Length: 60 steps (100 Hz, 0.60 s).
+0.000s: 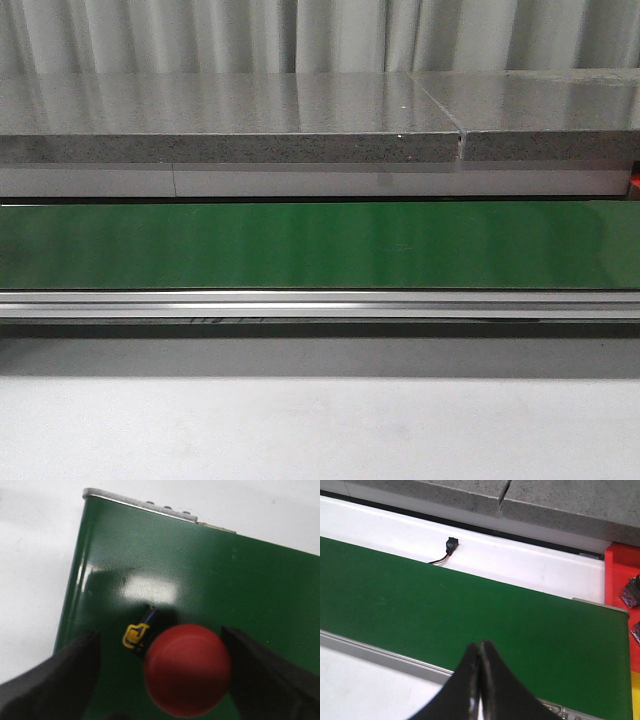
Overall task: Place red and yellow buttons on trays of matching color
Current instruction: 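Close the left gripper on the red button and lift it, then lower the red button onto the green belt and open the left gripper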
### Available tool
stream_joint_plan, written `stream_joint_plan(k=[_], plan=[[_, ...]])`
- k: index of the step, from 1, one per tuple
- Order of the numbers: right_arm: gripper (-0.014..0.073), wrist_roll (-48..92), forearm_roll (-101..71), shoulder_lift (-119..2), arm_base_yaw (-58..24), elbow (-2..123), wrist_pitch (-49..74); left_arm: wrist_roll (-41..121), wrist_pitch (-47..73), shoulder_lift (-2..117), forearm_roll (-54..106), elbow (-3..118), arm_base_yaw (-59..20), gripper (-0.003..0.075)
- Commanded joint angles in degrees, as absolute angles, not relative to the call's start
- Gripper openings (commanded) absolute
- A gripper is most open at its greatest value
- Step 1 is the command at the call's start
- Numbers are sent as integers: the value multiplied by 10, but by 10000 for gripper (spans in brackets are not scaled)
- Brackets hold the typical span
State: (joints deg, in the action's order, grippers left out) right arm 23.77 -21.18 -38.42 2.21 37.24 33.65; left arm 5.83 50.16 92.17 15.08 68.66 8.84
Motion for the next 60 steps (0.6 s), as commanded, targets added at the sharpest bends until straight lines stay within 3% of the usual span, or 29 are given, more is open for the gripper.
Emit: stream_joint_plan(k=[1, 39, 60], plan=[[-68, 242, -216, -382, 22, 386, 302, 65, 490, 900, 171, 702, 85, 663], [-68, 242, -216, -382, 22, 386, 302, 65, 500, 897, 179, 817, 87, 659], [-68, 242, -216, -382, 22, 386, 302, 65, 496, 899, 170, 840, 138, 659]])
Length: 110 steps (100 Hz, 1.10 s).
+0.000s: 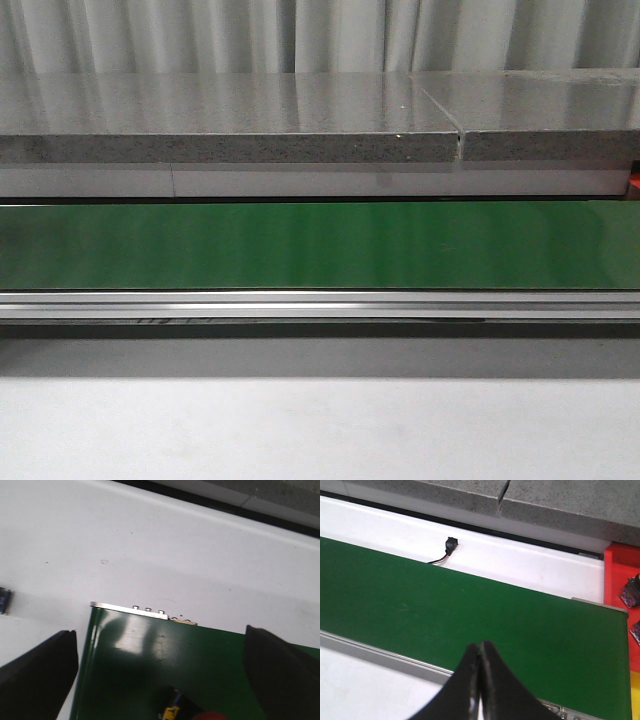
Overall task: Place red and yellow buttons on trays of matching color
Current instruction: 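Lower the red button onto the green belt and open the left gripper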
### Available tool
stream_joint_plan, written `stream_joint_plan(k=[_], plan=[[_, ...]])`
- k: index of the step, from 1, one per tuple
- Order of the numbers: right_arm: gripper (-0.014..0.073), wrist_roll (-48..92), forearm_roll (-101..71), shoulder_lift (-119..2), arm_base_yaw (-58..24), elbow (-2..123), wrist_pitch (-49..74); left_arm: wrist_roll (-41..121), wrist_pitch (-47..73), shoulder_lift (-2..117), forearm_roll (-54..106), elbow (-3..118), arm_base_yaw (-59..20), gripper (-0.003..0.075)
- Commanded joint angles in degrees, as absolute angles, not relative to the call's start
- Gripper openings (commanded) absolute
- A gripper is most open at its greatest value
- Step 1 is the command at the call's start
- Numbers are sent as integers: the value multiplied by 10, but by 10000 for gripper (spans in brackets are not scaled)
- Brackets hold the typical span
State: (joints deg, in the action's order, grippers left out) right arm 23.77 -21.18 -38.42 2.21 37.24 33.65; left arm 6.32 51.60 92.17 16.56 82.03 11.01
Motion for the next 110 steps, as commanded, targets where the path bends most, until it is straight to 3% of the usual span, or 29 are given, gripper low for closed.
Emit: stream_joint_plan(k=[1, 30, 110], plan=[[-68, 242, -216, -382, 22, 386, 302, 65, 496, 899, 168, 840, 141, 659], [-68, 242, -216, -382, 22, 386, 302, 64, 509, 960, 142, 839, 237, 659], [-68, 242, -216, -382, 22, 386, 302, 46, 365, 1103, 130, 860, 258, 659]])
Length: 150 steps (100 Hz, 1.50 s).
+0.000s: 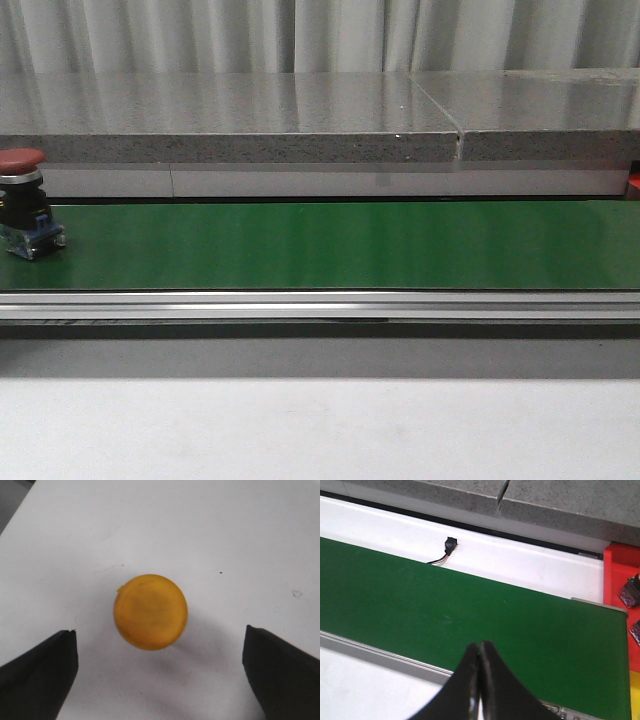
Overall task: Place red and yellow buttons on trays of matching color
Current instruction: 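Lower the red button onto the green belt and open the left gripper, then move the left gripper over the last yellow-capped button and grasp it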
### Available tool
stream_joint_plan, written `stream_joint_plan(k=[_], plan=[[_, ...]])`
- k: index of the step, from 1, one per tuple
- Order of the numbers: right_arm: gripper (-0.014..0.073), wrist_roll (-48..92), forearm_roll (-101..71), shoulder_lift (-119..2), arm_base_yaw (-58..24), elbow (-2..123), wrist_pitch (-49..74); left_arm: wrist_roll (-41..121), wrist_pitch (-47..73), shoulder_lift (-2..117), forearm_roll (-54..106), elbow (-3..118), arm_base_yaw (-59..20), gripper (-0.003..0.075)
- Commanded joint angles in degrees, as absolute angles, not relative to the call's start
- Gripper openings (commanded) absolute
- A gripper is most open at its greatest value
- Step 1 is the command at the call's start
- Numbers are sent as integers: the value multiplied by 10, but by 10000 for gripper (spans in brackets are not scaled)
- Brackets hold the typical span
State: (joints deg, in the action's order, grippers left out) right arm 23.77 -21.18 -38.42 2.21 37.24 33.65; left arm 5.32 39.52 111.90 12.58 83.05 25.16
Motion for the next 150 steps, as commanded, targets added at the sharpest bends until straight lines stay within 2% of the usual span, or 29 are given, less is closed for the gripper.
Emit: stream_joint_plan(k=[1, 35, 45, 57, 76, 87, 116, 132, 150], plan=[[-68, 242, -216, -382, 22, 386, 302, 46, 364, 1105, 130, 861, 258, 659], [-68, 242, -216, -382, 22, 386, 302, 47, 377, 1164, 131, 925, 258, 655], [-68, 242, -216, -382, 22, 386, 302, 47, 382, 1176, 131, 928, 258, 611], [-68, 242, -216, -382, 22, 386, 302, 47, 383, 1182, 131, 928, 258, 487], [-68, 242, -216, -382, 22, 386, 302, 47, 395, 1182, 131, 942, 258, 144], [-68, 242, -216, -382, 22, 386, 302, 47, 408, 1170, 136, 952, 258, -22], [-68, 242, -216, -382, 22, 386, 302, 54, 460, 1067, 148, 953, 250, -19], [-68, 242, -216, -382, 22, 386, 302, 64, 468, 994, 146, 930, 213, -19], [-68, 242, -216, -382, 22, 386, 302, 67, 458, 910, 146, 852, 159, -19]])
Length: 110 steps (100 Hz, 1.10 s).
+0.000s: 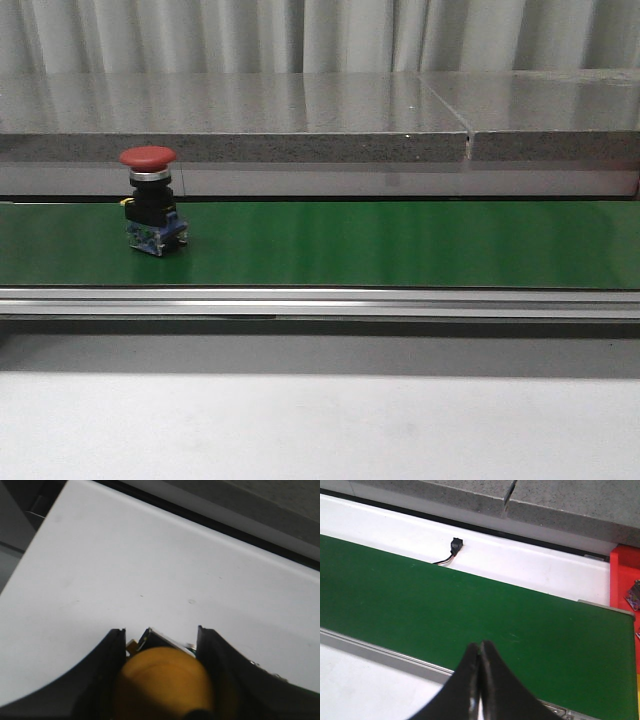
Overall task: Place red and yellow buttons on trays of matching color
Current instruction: 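Move the left gripper over the last yellow-capped button and grasp it, then lower the yellow button onto the green belt and open the left gripper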
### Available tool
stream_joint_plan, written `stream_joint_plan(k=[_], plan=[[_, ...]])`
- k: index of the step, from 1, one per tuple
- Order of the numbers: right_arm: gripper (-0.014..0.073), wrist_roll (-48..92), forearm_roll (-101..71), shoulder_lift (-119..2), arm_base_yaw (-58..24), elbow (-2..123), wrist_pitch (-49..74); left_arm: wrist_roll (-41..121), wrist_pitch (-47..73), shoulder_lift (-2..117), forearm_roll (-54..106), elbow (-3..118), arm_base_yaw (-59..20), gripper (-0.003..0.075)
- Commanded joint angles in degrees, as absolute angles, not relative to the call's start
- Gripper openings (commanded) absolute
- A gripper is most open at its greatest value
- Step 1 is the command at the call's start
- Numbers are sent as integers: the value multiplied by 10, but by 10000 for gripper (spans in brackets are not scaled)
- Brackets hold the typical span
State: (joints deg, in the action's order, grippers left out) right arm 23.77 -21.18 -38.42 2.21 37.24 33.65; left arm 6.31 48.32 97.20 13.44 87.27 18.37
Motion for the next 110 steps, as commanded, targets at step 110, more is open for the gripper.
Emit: stream_joint_plan(k=[110], plan=[[-68, 242, -216, -382, 22, 386, 302, 69, 329, 883, 142, 609, 63, -18]])
